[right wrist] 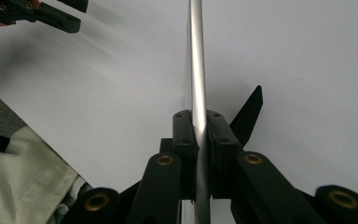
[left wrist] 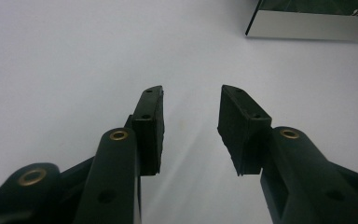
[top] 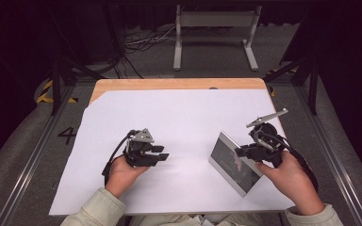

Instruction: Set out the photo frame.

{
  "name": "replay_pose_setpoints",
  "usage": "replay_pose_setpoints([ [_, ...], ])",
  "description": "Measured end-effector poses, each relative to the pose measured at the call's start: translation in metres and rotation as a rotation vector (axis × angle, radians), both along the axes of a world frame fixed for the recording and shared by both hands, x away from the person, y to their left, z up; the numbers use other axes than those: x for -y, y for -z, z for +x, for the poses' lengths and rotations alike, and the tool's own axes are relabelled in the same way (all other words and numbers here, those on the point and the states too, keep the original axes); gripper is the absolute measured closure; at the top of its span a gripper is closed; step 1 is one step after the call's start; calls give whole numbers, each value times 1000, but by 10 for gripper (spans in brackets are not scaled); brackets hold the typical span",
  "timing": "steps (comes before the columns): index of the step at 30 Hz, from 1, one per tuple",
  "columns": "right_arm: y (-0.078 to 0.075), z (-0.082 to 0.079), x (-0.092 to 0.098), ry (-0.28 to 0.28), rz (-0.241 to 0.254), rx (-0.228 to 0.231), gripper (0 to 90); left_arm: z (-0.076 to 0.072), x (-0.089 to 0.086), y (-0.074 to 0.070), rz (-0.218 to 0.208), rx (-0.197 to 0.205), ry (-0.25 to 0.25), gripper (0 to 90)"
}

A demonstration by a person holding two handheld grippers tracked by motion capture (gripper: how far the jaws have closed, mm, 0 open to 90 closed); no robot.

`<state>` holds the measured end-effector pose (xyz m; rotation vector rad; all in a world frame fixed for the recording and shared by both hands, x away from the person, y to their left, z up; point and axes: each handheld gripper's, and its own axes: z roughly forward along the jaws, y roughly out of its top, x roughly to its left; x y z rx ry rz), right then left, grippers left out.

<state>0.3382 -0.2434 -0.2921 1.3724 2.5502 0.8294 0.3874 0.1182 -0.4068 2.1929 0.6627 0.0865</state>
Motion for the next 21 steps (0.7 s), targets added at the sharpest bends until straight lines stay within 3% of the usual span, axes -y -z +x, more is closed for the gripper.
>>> replay_pose_setpoints([
  [12,-19,20,-11,-123,10,17,840,-3,-10,0,-8,-5,-33,611],
  [21,-33,34,-25,-221,-11,49,840,-5,-21,1,-16,-11,-69,611],
])
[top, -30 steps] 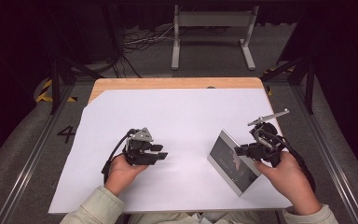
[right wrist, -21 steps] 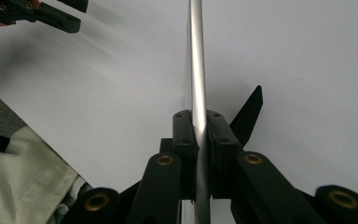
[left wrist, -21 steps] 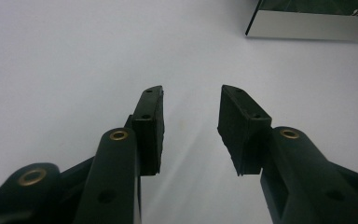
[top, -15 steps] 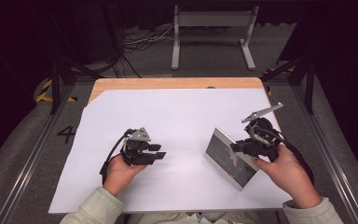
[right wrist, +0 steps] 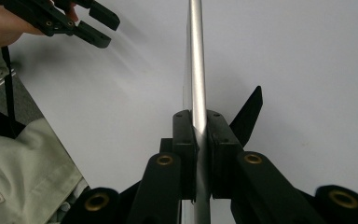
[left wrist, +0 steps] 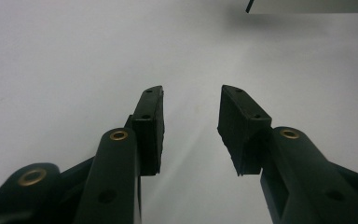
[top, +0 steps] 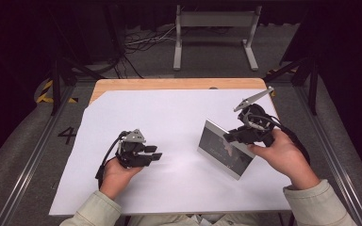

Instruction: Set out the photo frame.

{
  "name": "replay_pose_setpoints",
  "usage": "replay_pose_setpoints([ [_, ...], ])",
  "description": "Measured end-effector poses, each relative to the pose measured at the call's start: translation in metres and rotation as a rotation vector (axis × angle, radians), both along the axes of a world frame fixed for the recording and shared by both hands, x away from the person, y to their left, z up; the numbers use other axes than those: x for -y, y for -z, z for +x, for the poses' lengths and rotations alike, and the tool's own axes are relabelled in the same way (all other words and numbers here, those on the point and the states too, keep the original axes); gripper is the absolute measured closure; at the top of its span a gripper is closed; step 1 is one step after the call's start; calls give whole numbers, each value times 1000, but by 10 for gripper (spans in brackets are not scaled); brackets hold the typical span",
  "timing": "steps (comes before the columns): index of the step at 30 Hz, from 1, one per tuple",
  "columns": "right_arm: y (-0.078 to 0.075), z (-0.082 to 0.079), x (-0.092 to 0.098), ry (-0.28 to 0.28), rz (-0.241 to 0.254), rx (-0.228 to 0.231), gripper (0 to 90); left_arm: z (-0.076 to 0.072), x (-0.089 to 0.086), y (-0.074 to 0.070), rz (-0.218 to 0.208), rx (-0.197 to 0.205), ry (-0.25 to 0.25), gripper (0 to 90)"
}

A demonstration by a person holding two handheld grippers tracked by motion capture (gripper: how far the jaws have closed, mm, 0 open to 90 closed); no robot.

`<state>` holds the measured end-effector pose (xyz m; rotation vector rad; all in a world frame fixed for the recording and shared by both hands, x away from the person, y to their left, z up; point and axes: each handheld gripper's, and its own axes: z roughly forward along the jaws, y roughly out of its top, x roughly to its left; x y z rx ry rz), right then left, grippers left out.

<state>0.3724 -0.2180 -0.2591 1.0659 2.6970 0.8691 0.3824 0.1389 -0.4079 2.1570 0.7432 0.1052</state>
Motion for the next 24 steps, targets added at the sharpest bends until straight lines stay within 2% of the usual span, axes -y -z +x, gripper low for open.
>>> replay_pose_setpoints([
  [11,-3,24,-18,-135,-16,3,840,-6,-13,1,1,-5,-41,611],
  [17,-4,36,-25,-204,-32,18,840,-7,-16,2,-1,-4,-47,611],
  [20,-3,43,-26,-228,-20,-1,840,-7,-16,2,4,-1,-45,611],
  [22,-2,48,-26,-255,-18,-6,840,-7,-15,2,2,-9,-46,611],
  [24,-1,52,-27,-299,-22,-1,840,-6,-15,2,7,0,-38,611],
])
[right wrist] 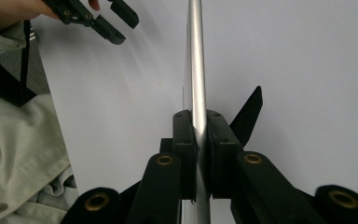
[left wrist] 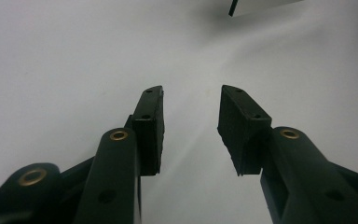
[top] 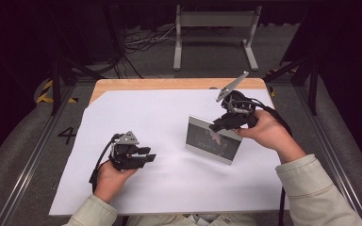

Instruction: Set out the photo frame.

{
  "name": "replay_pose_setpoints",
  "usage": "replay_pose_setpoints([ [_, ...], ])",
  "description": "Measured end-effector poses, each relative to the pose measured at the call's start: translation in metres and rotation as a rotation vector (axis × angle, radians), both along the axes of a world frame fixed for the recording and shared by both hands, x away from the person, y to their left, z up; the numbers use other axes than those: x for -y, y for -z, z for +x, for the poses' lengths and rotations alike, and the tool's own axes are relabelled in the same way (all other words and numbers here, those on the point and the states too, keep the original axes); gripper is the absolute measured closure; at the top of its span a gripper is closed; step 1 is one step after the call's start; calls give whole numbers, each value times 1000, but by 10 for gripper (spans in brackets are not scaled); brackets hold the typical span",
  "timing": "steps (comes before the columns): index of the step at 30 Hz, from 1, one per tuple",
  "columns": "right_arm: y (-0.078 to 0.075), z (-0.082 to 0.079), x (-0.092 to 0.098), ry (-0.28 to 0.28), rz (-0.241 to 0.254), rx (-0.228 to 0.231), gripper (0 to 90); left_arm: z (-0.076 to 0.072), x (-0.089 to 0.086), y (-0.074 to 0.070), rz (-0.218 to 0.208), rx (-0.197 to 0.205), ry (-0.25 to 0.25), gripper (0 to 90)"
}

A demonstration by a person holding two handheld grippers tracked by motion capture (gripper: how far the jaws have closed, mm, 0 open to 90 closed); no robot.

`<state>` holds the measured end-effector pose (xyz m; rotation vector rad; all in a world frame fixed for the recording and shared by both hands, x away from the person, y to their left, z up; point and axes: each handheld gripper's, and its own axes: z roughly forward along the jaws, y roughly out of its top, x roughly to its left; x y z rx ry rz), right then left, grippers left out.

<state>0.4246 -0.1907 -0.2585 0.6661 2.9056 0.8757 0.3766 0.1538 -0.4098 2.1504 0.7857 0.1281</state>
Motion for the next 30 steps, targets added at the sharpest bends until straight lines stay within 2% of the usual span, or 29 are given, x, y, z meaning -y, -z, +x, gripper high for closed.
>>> replay_pose_setpoints([
  [4,2,6,-1,-43,-10,-9,840,1,2,0,-2,-8,3,611],
  [12,6,12,-2,-110,-18,15,841,2,4,1,1,-7,10,612],
  [14,8,13,-5,-155,-28,28,841,2,4,1,-1,-8,8,611],
  [18,11,15,-8,-184,-41,13,840,2,4,1,2,-7,11,612],
  [23,15,19,-9,-219,-35,4,840,2,4,1,2,-7,11,611],
  [25,17,21,-10,-262,-37,0,840,2,4,1,1,-8,11,612],
  [30,20,24,-12,-304,-48,-20,840,2,4,2,0,-7,8,611],
])
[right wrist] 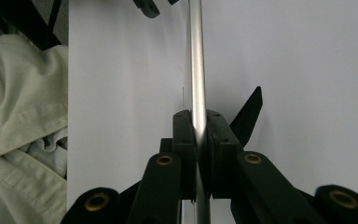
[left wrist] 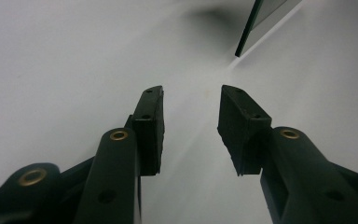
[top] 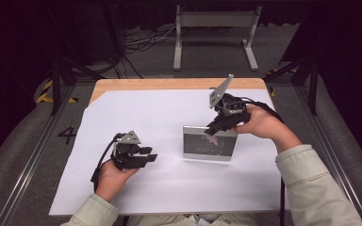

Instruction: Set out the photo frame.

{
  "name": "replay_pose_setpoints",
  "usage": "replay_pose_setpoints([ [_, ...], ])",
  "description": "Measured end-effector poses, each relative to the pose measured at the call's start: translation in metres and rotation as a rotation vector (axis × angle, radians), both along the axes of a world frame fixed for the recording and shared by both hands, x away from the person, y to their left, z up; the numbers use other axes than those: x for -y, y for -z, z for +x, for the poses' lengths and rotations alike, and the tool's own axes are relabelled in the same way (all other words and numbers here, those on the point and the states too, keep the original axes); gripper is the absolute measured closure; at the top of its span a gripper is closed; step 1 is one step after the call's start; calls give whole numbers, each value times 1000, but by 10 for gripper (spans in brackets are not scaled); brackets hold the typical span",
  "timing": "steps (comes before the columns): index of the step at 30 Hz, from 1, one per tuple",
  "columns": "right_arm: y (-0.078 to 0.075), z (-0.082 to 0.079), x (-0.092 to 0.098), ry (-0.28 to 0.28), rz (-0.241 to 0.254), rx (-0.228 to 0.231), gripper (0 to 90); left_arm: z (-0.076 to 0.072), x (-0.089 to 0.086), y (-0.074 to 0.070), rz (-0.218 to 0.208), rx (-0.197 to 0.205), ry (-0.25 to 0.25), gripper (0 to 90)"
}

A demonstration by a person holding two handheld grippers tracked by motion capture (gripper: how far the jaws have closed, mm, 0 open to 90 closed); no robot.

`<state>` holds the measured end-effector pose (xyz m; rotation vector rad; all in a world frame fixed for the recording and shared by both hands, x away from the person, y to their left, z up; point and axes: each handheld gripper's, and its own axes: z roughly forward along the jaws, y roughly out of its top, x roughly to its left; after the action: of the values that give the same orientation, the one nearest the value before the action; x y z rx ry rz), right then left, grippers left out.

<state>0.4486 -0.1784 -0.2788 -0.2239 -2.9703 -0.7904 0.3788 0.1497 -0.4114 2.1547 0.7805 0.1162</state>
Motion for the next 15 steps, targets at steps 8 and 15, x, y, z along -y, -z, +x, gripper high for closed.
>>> replay_pose_setpoints([
  [8,8,3,-5,-54,-12,-16,840,0,0,0,1,-2,0,612],
  [15,12,7,-1,-67,-14,9,832,0,0,0,2,-2,3,611],
])
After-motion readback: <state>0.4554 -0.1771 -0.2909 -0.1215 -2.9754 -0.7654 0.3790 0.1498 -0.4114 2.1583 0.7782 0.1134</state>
